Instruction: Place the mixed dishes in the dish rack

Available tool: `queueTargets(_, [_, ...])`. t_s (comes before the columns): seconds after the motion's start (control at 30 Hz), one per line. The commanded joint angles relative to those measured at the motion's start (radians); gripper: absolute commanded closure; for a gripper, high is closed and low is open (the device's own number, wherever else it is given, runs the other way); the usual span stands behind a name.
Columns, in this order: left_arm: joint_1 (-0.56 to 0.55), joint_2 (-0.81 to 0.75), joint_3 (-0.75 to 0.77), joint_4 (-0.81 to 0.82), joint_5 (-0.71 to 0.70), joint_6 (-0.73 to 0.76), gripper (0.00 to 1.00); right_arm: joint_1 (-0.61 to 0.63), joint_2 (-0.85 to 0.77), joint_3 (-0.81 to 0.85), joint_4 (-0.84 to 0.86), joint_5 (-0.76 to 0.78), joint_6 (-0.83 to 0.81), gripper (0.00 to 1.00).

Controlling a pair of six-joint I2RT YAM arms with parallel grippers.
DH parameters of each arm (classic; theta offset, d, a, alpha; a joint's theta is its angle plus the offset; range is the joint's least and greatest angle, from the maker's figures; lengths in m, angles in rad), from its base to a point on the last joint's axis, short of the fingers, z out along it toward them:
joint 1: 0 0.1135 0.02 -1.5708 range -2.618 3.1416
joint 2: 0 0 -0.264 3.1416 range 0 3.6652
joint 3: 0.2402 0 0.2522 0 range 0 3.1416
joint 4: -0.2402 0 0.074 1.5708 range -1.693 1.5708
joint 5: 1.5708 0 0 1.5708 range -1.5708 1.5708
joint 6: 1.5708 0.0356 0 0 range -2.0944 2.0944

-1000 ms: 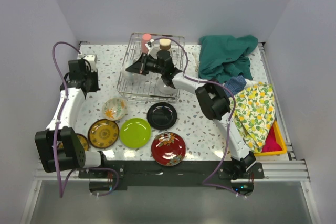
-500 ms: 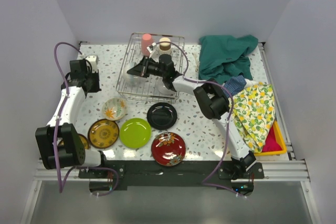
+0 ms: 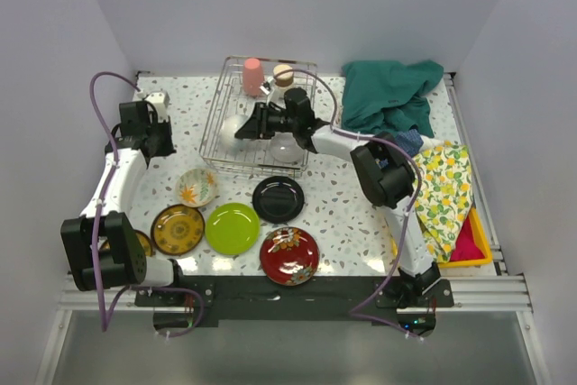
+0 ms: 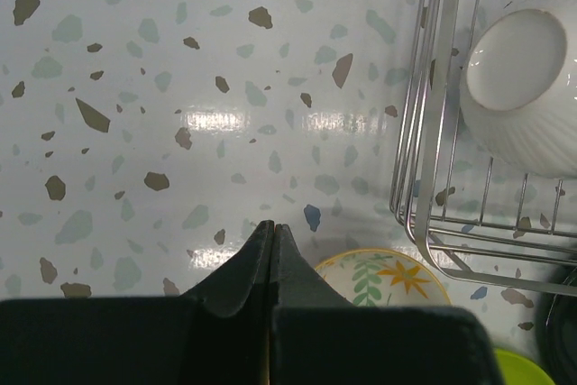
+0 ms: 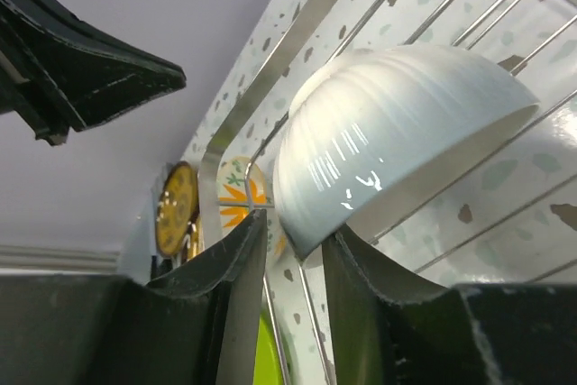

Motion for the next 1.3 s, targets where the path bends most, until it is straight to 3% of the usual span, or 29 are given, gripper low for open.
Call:
queueTargets(0.0, [0.011,0.004,0.003,0.064,0.049,-0.042,1.0,-0.003,-0.173,0.004,-0.301,0.065,-0.265,0.62])
queueTargets(0.17, [0.01,0.006,-0.003,0.073,0.076,-0.058,1.0,-0.003,-0.268,0.009,-0.563,0.182,-0.503,0.59])
queueTargets(0.37, [0.01,0.004,0.0,0.096,0.102,-0.075,1.0,0.0,-0.348,0.0,-0.624,0.254,-0.611,0.59])
queueTargets(0.53, [0.008,0.006,-0.003,0.101,0.115,-0.076,1.0,0.017,-0.337,0.001,-0.635,0.285,-0.687,0.73])
queueTargets(0.6, [0.007,0.007,-0.018,0.099,0.133,-0.085,1.0,0.023,-0.331,0.004,-0.645,0.277,-0.721,0.82])
queueTargets(0.63, [-0.002,0.007,-0.023,0.101,0.135,-0.087,1.0,0.029,-0.325,0.003,-0.648,0.28,-0.747,0.93])
queueTargets(0.7, [-0.012,0.007,-0.04,0.104,0.135,-0.087,1.0,0.039,-0.305,0.009,-0.665,0.259,-0.793,1.0])
queueTargets(1.0, [-0.079,0.04,-0.046,0.09,0.095,-0.041,1.0,0.095,-0.203,0.067,-0.725,0.225,-0.875,1.0])
queueTargets(1.27, [-0.113,0.058,-0.035,0.065,0.101,-0.019,1.0,0.109,-0.078,0.199,-0.768,0.329,-0.924,1.0])
